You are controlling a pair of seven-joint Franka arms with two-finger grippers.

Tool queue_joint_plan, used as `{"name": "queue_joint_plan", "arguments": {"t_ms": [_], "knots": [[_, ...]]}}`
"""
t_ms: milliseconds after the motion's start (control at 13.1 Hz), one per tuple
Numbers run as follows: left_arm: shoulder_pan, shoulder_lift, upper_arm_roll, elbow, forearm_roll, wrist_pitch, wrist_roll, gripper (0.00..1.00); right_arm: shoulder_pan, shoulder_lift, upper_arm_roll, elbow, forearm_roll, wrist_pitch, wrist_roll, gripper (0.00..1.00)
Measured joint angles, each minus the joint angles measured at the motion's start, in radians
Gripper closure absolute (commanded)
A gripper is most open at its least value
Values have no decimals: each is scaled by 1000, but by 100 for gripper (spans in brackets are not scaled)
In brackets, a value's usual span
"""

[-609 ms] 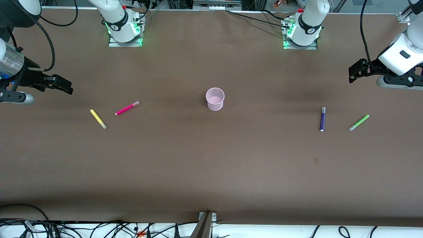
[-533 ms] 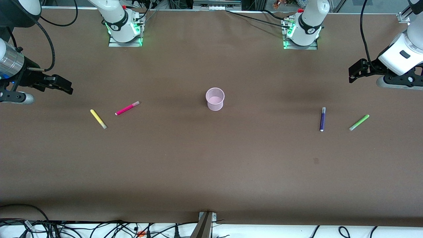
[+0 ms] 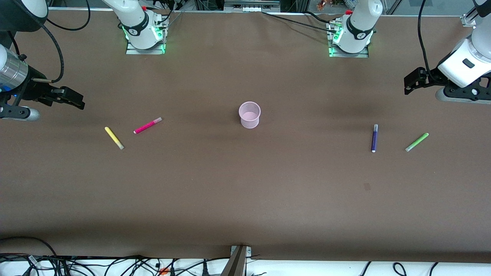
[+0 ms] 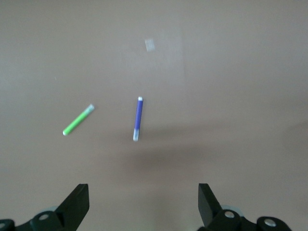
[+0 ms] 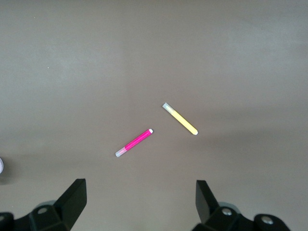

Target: Organize pens into pink holder with both arms

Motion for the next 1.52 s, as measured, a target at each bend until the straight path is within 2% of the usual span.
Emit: {"name": "queue_joint_plan", "arguments": {"t_ms": [304, 685, 837, 1141, 1217, 1293, 1370, 1446, 1522], "knots": [[-7, 48, -2, -1, 0, -134, 4, 0, 0, 0, 0, 0, 0, 1, -1, 0], [33, 180, 4, -7, 0, -111, 47, 0, 0, 19, -1, -2, 6, 3, 2, 0], [46, 216, 5, -34, 1, -16, 87, 0, 0, 44, -6, -3, 29, 10, 39, 0], [100, 228, 8, -164, 1, 294, 229, 0, 1, 100, -10, -37, 38, 10, 253, 2], [107, 228, 8, -206, 1, 373, 239, 0, 3, 111, -9, -62, 39, 16, 281, 8], [109, 229, 8, -256, 1, 459, 244, 0, 3, 122, -9, -95, 39, 35, 301, 28], [109, 230, 7, -307, 1, 535, 246, 0, 3, 133, -9, -132, 39, 63, 323, 27], [109, 233, 7, -349, 1, 592, 247, 0, 3, 142, -9, -171, 39, 103, 338, 13], [109, 241, 7, -378, 1, 628, 247, 0, 3, 149, -9, -210, 39, 143, 354, 12]]}}
